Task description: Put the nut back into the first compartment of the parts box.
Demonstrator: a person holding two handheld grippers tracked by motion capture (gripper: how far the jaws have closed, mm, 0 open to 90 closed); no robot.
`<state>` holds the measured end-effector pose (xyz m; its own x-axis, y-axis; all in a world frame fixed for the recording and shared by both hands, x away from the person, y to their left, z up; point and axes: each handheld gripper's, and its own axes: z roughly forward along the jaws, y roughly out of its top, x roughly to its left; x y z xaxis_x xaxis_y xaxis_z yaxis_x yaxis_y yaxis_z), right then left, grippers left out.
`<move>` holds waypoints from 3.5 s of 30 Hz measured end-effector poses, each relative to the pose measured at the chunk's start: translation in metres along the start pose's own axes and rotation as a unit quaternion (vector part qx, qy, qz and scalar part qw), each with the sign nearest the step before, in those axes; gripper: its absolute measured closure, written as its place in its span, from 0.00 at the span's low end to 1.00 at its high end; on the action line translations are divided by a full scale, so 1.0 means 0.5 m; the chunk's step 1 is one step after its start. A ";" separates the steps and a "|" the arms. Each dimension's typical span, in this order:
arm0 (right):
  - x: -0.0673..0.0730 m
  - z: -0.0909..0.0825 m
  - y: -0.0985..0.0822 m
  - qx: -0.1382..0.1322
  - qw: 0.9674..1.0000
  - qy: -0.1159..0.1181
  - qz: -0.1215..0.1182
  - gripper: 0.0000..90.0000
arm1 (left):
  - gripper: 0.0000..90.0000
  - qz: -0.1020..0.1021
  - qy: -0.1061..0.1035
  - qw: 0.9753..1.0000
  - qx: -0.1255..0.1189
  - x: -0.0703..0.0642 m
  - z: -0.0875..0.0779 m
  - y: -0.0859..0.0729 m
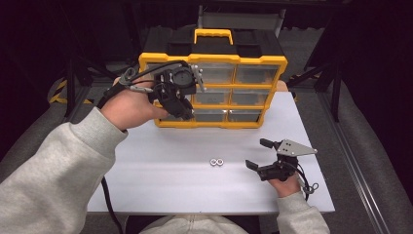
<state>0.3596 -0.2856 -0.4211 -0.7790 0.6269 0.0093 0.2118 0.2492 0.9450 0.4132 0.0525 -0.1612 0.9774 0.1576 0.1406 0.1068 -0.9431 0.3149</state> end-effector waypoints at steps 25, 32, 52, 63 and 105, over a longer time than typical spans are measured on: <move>0.000 -0.001 -0.001 0.000 1.000 -0.001 0.000 0.03 | 0.77 -0.071 0.055 0.995 -0.031 0.116 -0.077 0.007; 0.000 -0.003 -0.001 -0.001 1.000 -0.002 0.000 0.03 | 0.77 -0.108 0.056 0.992 -0.024 0.170 -0.046 -0.003; -0.001 -0.003 -0.003 0.002 1.000 0.001 -0.001 0.03 | 0.77 -0.139 0.016 0.990 0.027 0.213 0.046 -0.004; -0.001 -0.002 -0.004 0.006 1.000 0.000 -0.001 0.03 | 0.77 -0.143 -0.015 0.989 0.043 0.218 0.058 -0.007; 0.000 -0.003 -0.004 0.004 1.000 0.002 -0.004 0.03 | 0.23 -0.057 0.065 0.990 -0.112 0.031 -0.016 -0.009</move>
<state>0.3586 -0.2872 -0.4225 -0.7834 0.6216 0.0037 0.2111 0.2605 0.9421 0.4262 0.0614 -0.1528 0.9279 0.3099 0.2071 0.1583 -0.8307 0.5337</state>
